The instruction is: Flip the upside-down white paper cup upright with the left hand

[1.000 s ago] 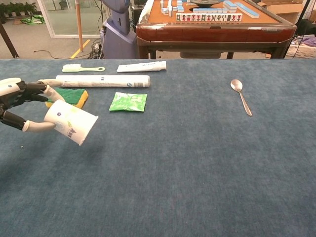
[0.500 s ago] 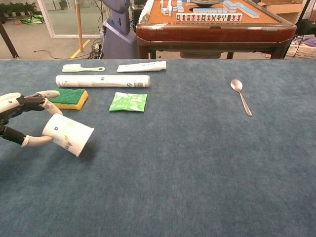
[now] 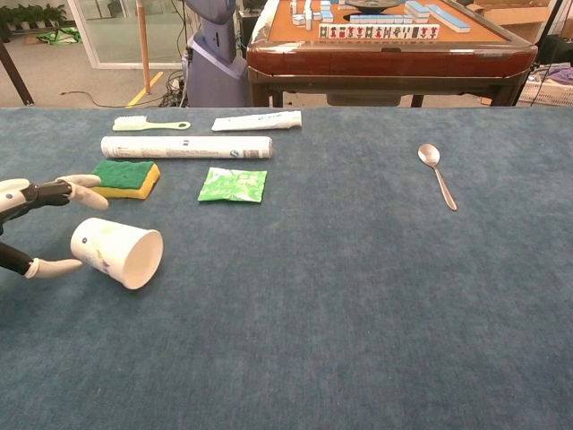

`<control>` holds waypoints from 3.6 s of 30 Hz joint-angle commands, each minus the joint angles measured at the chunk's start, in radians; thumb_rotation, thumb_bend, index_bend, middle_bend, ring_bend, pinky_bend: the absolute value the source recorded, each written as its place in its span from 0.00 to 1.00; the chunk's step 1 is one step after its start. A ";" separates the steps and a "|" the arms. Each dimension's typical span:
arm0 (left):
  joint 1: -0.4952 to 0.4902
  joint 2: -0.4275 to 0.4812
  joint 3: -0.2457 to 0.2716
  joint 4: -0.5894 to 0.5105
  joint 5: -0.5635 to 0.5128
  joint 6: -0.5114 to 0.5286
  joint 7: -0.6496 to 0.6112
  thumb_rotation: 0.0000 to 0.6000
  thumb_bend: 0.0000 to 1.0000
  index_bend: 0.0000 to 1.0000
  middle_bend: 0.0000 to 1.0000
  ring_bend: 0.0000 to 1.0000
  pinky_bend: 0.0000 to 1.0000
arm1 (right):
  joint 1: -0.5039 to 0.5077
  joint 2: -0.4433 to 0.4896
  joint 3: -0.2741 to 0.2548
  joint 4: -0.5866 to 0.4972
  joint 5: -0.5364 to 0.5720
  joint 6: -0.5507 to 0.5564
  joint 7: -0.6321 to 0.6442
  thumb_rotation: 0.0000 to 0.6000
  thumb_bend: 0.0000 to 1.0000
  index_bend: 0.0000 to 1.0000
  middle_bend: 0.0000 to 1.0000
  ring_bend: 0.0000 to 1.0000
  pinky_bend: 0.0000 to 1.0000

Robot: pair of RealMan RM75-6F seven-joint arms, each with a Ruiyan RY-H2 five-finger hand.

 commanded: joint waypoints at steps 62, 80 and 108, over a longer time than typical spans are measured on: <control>-0.140 0.162 -0.022 -0.417 -0.107 -0.122 0.971 1.00 0.21 0.22 0.00 0.00 0.00 | 0.000 0.002 0.001 0.003 0.006 -0.001 0.004 1.00 0.00 0.26 0.29 0.27 0.57; -0.199 0.139 -0.027 -0.440 -0.312 -0.145 1.089 1.00 0.21 0.27 0.00 0.00 0.00 | -0.001 0.005 0.000 0.004 0.002 0.000 0.011 1.00 0.00 0.27 0.29 0.27 0.57; -0.231 0.118 0.001 -0.409 -0.366 -0.113 1.042 1.00 0.21 0.38 0.00 0.00 0.00 | -0.001 0.005 -0.002 0.004 -0.002 0.001 0.012 1.00 0.00 0.27 0.29 0.27 0.57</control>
